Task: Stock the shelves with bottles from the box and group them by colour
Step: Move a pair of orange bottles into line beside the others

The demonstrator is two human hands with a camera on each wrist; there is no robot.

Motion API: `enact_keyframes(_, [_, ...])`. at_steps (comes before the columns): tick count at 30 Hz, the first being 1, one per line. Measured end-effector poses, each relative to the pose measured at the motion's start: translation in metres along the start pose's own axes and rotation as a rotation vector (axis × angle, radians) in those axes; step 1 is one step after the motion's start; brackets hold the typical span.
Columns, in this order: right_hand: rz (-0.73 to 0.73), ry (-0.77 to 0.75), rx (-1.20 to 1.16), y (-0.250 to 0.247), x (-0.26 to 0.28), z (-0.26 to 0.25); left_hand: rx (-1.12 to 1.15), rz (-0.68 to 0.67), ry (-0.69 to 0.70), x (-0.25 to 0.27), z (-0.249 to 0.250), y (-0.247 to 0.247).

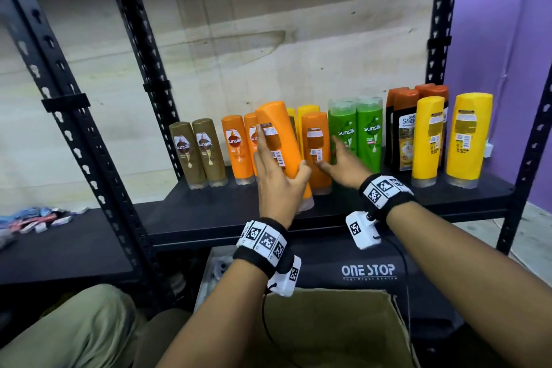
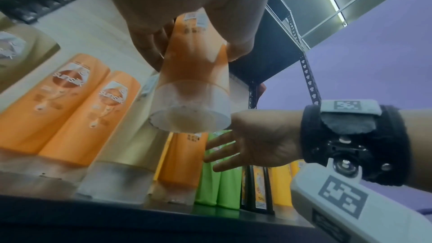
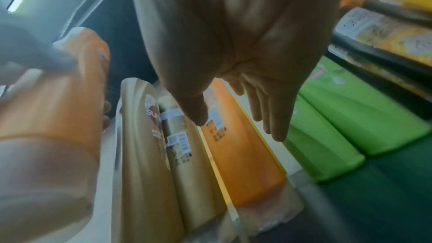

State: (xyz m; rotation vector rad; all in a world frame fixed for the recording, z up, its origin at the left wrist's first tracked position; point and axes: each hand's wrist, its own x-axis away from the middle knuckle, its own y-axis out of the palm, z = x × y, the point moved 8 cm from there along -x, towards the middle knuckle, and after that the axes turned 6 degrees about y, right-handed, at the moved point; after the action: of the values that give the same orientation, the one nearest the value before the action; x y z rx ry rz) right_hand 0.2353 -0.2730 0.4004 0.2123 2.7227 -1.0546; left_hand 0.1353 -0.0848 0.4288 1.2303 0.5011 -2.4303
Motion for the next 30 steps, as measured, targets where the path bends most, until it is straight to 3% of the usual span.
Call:
enact_keyframes(12, [-0.032, 0.100, -0.332, 0.017, -0.009, 0.009, 0.026, -0.027, -0.032, -0.002, -0.010, -0.014])
enact_keyframes(22, [0.019, 0.058, -0.288, 0.012, 0.006, 0.017, 0.073, -0.045, 0.027, 0.005, 0.002, 0.000])
enact_keyframes(30, [0.078, 0.036, -0.253, -0.038, 0.033, 0.042, 0.117, -0.053, 0.037, 0.021, 0.022, 0.040])
